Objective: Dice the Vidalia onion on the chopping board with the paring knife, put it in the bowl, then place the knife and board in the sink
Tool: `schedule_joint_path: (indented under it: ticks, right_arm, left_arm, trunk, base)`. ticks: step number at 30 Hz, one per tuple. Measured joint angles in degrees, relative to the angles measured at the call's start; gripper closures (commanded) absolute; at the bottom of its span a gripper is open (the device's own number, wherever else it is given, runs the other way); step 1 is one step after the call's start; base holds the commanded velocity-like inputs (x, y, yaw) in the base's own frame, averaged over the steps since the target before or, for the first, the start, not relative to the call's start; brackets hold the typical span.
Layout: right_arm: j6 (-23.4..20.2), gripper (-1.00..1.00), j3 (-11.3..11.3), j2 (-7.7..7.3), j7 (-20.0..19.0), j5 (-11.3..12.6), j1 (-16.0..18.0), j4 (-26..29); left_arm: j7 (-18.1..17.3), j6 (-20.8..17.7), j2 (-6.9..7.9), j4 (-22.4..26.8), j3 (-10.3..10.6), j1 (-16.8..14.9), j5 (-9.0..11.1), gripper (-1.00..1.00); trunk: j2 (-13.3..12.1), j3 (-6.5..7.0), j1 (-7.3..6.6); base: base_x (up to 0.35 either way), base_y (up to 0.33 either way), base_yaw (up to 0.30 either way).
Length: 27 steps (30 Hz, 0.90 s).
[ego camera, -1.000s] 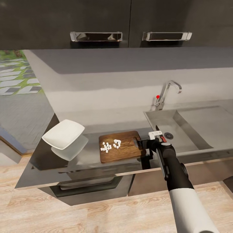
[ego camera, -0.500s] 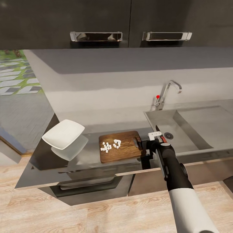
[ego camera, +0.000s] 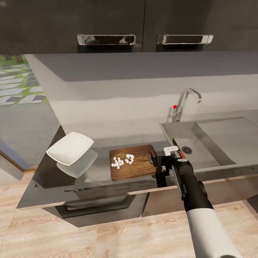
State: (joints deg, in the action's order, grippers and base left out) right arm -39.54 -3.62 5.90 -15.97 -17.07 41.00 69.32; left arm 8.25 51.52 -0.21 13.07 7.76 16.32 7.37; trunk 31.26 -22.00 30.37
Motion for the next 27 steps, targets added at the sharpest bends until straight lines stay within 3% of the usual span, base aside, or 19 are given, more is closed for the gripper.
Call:
schedule_joint_path:
  ticks: [27]
  right_arm:
    - [-0.04,-1.0,0.03,0.02,0.0,0.49,0.02,0.64]
  left_arm:
    - [0.0,0.0,0.0,-0.02,0.0,0.0,0.05,-1.0]
  trunk:
    - [0.01,-2.15,-0.01]
  base:
    - [0.0,0.0,0.0]
